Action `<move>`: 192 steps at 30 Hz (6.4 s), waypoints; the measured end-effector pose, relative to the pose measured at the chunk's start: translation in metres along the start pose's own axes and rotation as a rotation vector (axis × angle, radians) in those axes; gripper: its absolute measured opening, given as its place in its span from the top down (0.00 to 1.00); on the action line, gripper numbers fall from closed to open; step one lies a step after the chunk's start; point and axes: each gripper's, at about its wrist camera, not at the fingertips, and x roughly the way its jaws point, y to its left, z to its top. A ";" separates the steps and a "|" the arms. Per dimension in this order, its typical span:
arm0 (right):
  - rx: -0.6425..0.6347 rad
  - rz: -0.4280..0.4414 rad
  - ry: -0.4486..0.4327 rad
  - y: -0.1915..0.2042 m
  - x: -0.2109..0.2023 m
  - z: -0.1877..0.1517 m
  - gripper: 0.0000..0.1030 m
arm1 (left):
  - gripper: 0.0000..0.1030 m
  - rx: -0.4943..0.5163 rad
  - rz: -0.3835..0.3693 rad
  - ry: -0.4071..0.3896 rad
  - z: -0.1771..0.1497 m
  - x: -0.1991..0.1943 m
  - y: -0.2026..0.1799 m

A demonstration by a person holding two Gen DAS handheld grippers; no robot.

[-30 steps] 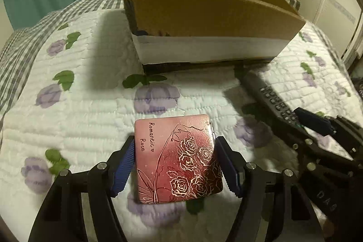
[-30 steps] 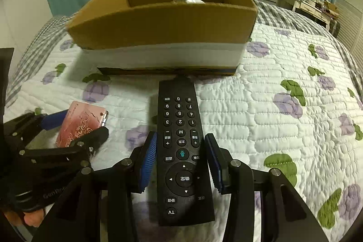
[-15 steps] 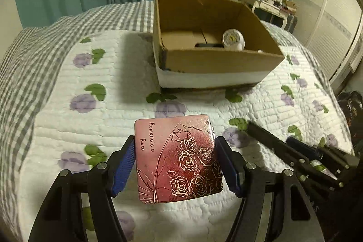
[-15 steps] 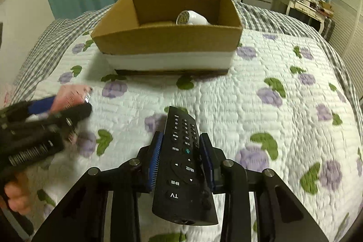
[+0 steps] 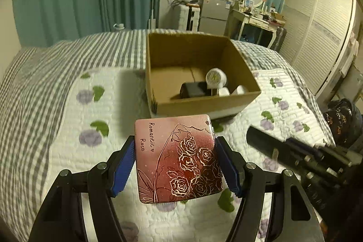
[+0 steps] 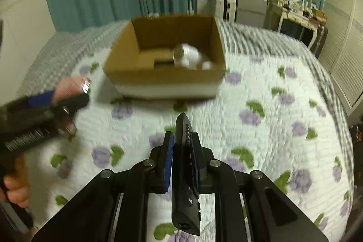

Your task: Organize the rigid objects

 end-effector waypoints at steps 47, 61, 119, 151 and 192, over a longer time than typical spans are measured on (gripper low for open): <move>0.075 0.043 -0.087 -0.059 0.072 0.168 0.88 | 0.29 0.060 0.014 -0.025 0.132 0.091 -0.016; 0.033 -0.001 -0.147 -0.055 -0.021 0.167 0.63 | 0.29 0.091 0.022 -0.054 0.151 0.052 -0.029; -0.089 0.029 -0.379 -0.048 -0.055 0.101 0.00 | 0.27 0.102 0.173 -0.404 0.068 -0.062 -0.034; -0.060 -0.007 -0.369 -0.054 -0.016 0.052 0.00 | 0.27 0.050 0.208 -0.398 0.009 -0.028 -0.030; -0.041 -0.017 -0.370 -0.051 -0.015 0.050 0.00 | 0.27 0.031 0.193 -0.364 0.002 -0.025 -0.014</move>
